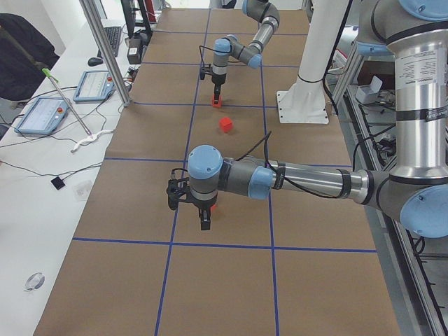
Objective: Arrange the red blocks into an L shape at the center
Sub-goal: 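Lower the cube at the center and open the right gripper, then raise the right gripper away while the left arm reaches toward the middle cube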
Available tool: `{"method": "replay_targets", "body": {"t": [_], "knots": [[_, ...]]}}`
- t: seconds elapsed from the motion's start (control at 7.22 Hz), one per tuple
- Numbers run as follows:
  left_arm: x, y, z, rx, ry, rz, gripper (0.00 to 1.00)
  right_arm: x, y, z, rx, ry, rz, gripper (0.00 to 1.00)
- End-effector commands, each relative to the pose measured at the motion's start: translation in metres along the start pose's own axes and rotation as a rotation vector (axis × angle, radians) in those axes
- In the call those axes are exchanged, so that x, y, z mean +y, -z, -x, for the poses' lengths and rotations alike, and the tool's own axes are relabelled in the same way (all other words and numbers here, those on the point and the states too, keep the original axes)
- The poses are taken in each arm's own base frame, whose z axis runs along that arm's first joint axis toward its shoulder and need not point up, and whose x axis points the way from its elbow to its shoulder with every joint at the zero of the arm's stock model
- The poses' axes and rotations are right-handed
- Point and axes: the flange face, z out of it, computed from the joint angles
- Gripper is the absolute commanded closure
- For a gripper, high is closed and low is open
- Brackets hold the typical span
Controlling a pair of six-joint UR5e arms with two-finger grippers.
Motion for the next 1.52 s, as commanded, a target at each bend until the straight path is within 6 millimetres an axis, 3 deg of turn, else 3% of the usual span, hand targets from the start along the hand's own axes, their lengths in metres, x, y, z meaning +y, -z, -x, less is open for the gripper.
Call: {"method": "replay_targets", "body": {"t": [0.0,0.14,0.28,0.42,0.55,0.83,0.97,1.25,1.38], "knots": [[-0.003,0.003,-0.008,0.028,-0.042,-0.032,0.0,-0.027,0.034,-0.014,-0.041,-0.025,0.0,0.0],[0.0,-0.004,-0.032,0.091,-0.11,-0.02,0.0,-0.036,0.062,-0.051,-0.055,-0.053,0.029,0.0],[0.001,-0.002,-0.057,0.134,-0.1,-0.059,0.0,-0.038,0.096,-0.104,-0.074,-0.046,0.037,0.0],[0.006,-0.01,-0.112,0.171,-0.021,-0.046,0.0,-0.044,0.119,-0.163,-0.079,-0.045,0.049,0.0],[0.013,-0.023,-0.179,0.199,0.053,0.0,0.0,-0.051,0.131,-0.229,-0.064,-0.043,0.073,0.0],[0.018,-0.038,-0.294,0.236,0.189,0.036,0.0,-0.079,0.151,-0.361,-0.025,-0.023,0.091,0.0],[0.034,-0.064,-0.364,0.228,0.293,0.07,0.0,-0.081,0.155,-0.408,0.002,0.002,0.087,0.0],[0.093,-0.12,-0.473,0.122,0.373,0.1,0.0,-0.096,0.152,-0.452,0.047,-0.053,0.079,0.0],[0.128,-0.135,-0.53,0.017,0.411,0.166,0.0,-0.096,0.148,-0.459,0.059,-0.063,0.082,0.0]]}}
